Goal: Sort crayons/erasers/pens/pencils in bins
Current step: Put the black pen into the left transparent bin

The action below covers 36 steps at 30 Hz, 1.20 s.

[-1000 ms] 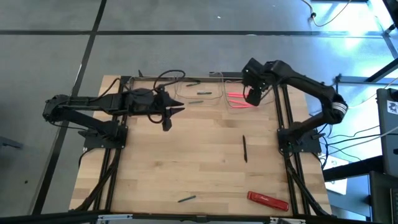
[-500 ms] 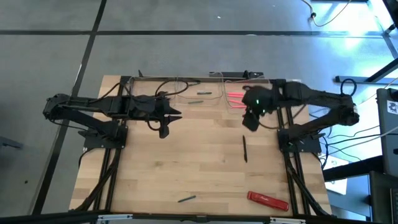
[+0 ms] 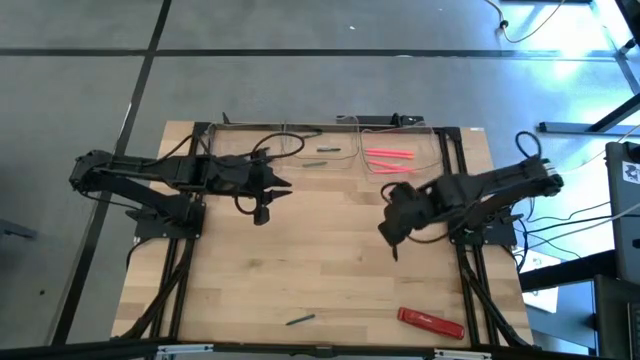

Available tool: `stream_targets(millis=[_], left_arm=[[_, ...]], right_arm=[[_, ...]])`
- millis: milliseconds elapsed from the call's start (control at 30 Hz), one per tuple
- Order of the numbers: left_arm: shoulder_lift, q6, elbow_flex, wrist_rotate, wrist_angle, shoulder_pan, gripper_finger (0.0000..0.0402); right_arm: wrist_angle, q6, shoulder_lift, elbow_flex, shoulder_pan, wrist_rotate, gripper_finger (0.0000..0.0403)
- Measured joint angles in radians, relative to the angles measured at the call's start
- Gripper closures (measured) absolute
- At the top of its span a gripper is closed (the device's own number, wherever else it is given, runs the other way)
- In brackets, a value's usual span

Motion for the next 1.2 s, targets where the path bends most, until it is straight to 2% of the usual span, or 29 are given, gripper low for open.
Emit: stream_targets(millis=[100, 200, 467, 767, 1200], left_arm=[[0.000, 0.001, 0.000, 0.000, 0.000, 0.000, 0.0326], [0.000, 0.001, 0.000, 0.000, 0.000, 0.000, 0.0326], [0.000, 0.001, 0.000, 0.000, 0.000, 0.000, 0.0326], [0.000, 0.000, 0.000, 0.035, 0.000, -0.004, 0.0326], [0.000, -0.001, 0.000, 0.035, 0.000, -0.008, 0.0326]], right_arm=[[-0.055, 0.094, 0.056, 0.000, 0.017, -0.018, 0.0244], [-0.080, 0.123, 0.115, -0.001, 0.016, -0.078, 0.0244], [-0.024, 0.085, 0.238, -0.001, 0.005, -0.176, 0.0244], [0.031, 0.036, 0.287, -0.010, 0.004, -0.177, 0.0244], [0.361, 0.039, 0.244, -0.320, -0.009, -0.252, 0.0244]])
